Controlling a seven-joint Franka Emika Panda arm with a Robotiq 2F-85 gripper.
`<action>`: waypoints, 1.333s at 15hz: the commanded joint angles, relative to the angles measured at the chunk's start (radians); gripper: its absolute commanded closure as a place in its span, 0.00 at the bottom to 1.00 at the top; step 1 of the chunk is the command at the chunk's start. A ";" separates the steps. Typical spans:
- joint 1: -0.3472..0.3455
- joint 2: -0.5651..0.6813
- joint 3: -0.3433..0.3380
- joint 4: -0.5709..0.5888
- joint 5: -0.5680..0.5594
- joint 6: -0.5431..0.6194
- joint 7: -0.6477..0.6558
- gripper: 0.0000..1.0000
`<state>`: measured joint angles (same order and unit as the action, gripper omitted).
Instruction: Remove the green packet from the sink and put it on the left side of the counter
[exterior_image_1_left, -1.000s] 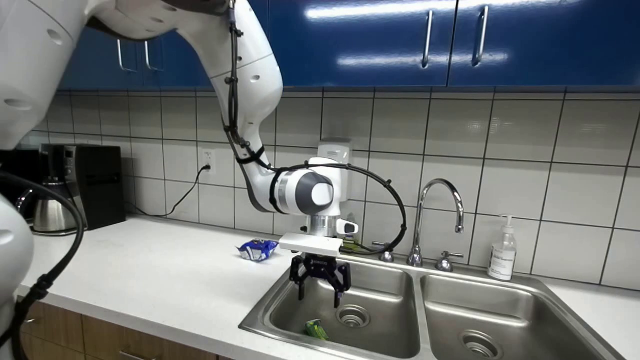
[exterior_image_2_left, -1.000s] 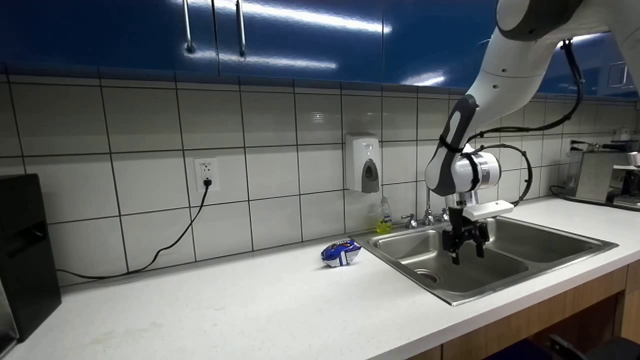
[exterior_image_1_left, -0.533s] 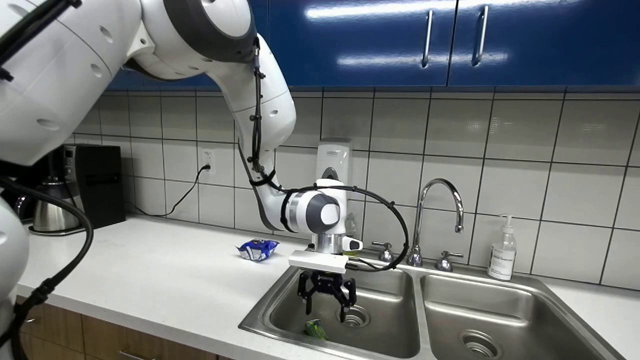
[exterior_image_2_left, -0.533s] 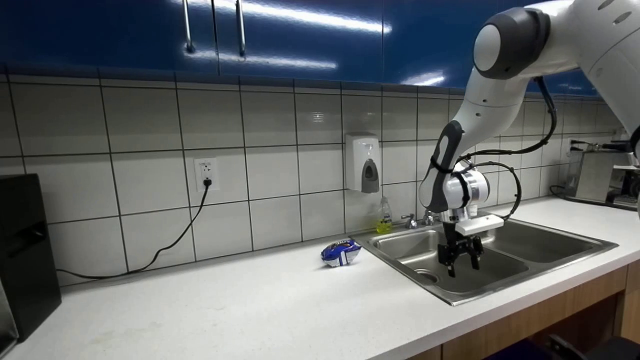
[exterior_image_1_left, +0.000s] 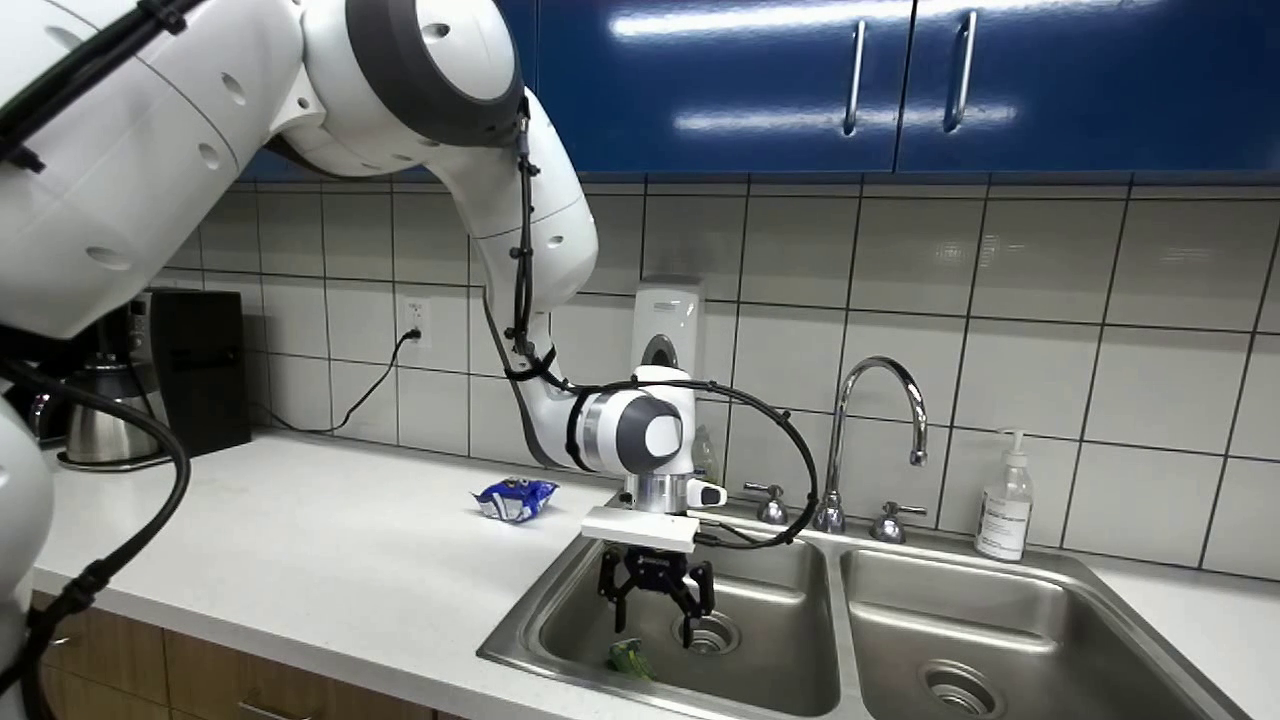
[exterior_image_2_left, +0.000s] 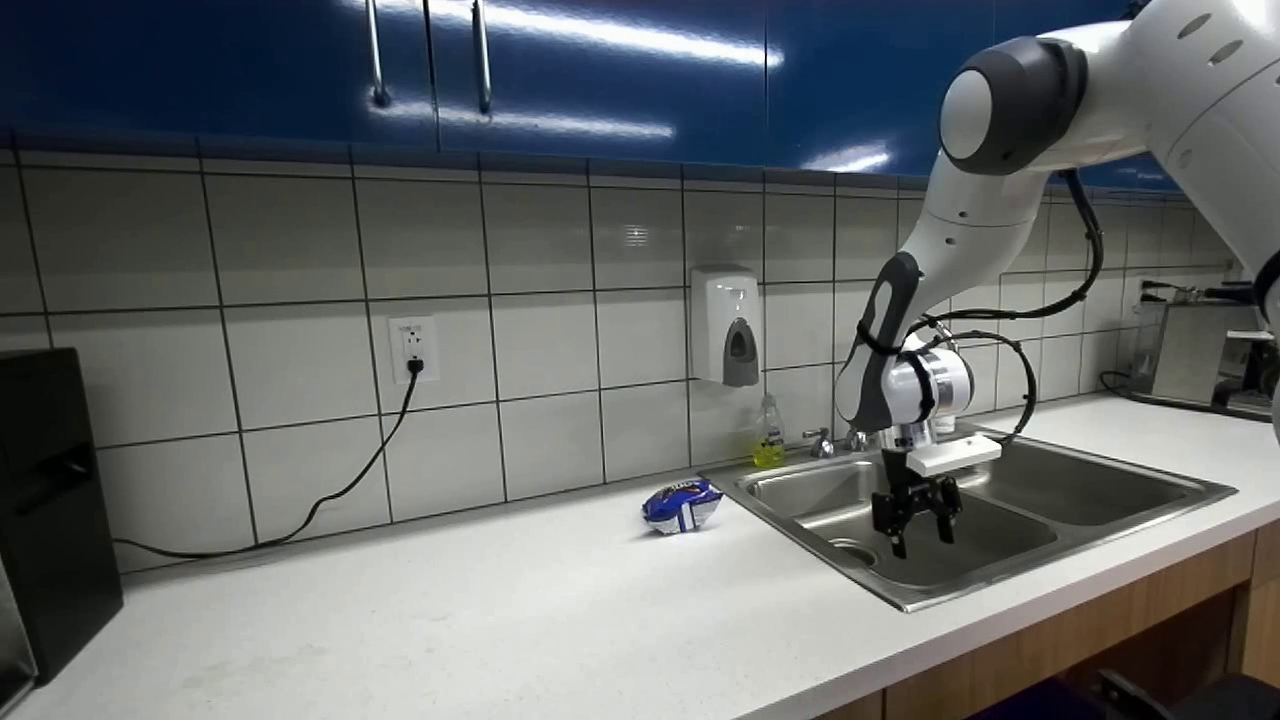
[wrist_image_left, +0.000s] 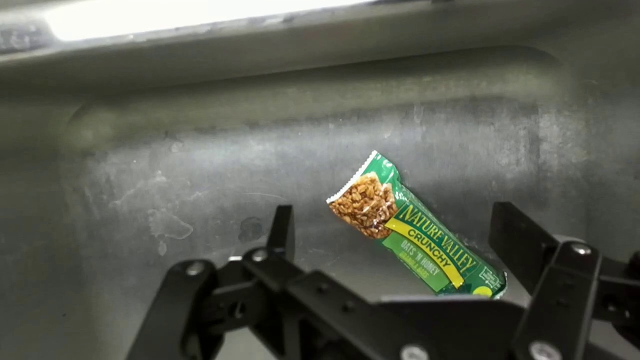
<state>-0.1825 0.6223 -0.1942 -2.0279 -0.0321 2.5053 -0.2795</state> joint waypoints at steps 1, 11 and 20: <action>-0.026 -0.002 0.025 0.003 -0.026 -0.003 0.017 0.00; -0.019 0.053 0.021 0.061 -0.021 -0.007 0.063 0.00; -0.005 0.147 0.024 0.158 -0.030 -0.023 0.101 0.00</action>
<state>-0.1809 0.7341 -0.1845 -1.9182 -0.0358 2.5050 -0.2177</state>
